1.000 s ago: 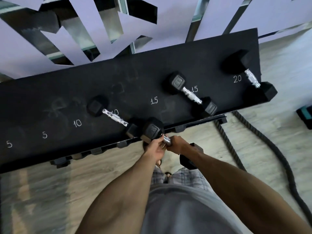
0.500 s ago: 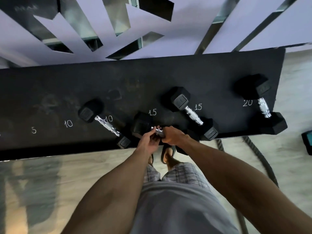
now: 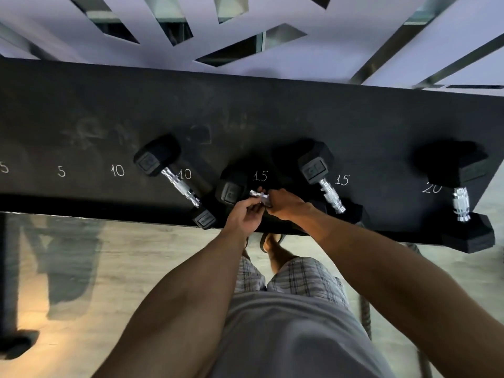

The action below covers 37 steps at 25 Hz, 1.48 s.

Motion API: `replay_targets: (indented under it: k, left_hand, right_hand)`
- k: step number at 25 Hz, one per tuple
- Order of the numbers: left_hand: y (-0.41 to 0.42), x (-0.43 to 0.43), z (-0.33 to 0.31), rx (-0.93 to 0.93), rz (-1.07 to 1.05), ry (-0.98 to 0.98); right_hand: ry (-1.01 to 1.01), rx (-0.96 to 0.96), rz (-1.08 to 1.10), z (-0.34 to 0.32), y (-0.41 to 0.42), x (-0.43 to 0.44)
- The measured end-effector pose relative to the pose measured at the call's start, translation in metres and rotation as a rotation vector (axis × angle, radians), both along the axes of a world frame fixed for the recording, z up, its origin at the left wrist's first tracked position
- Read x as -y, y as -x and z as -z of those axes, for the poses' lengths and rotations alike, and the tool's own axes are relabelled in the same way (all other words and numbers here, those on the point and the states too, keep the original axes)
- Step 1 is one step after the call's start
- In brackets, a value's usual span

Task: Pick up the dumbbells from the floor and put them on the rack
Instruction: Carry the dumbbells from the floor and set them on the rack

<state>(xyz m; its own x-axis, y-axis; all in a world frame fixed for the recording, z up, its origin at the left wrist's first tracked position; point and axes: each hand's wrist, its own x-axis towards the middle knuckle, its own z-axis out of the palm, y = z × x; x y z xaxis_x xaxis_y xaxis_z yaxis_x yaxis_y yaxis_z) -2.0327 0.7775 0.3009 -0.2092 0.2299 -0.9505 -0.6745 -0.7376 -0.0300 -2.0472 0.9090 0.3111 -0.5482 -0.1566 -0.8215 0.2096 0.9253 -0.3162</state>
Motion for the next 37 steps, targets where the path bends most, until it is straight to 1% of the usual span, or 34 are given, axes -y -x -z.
replay_targets:
  k: [8, 10, 12, 14, 16, 17, 19, 21, 24, 26, 28, 30, 32, 34, 37]
  left_hand:
    - [-0.003, 0.001, 0.009, 0.026, 0.003, -0.039]
    - [-0.002, 0.003, 0.007, 0.021, 0.08, -0.008]
    - [-0.003, 0.006, 0.002, 0.021, 0.206, 0.058]
    - [-0.006, 0.009, -0.002, -0.005, 0.417, 0.141]
    - [-0.01, 0.009, -0.008, -0.023, 0.71, 0.283]
    - [-0.012, 0.008, -0.014, -0.026, 0.896, 0.379]
    - [-0.013, 0.007, -0.022, -0.097, 1.377, 0.546]
    - [-0.007, 0.007, -0.03, -0.27, 1.831, 0.613]
    - [0.006, -0.004, -0.035, -0.619, 2.263, 0.707]
    - [0.011, -0.017, -0.044, -0.873, 2.436, 0.768]
    - [0.007, -0.026, -0.051, -1.112, 2.499, 0.821]
    - [0.002, -0.025, -0.054, -1.275, 2.548, 0.809]
    - [-0.007, -0.024, -0.052, -1.374, 2.638, 0.717]
    - [-0.019, -0.017, -0.05, -1.386, 2.734, 0.613]
    - [-0.053, -0.001, -0.053, -1.441, 2.982, 0.441]
  right_hand:
    - [0.029, 0.029, 0.02, 0.017, -0.008, -0.003]
    - [0.023, 0.026, 0.033, 0.019, -0.011, -0.001]
    - [0.011, 0.013, 0.038, 0.019, -0.014, -0.003]
    - [0.001, -0.017, 0.033, 0.013, -0.017, -0.007]
    - [0.007, -0.092, 0.05, 0.002, -0.022, -0.014]
    - [0.033, -0.141, 0.079, -0.004, -0.025, -0.017]
    - [0.091, -0.252, 0.178, -0.018, -0.038, -0.025]
    - [0.108, -0.327, 0.292, -0.032, -0.051, -0.032]
    - [0.09, -0.386, 0.427, -0.046, -0.08, -0.035]
    - [0.084, -0.419, 0.523, -0.052, -0.1, -0.029]
    - [0.031, -0.407, 0.645, -0.056, -0.129, -0.018]
    - [-0.046, -0.349, 0.761, -0.055, -0.159, -0.001]
    - [-0.085, -0.248, 0.885, -0.053, -0.192, 0.018]
    - [-0.051, -0.142, 0.996, -0.044, -0.222, 0.038]
    - [-0.025, -0.063, 1.222, -0.019, -0.281, 0.074]
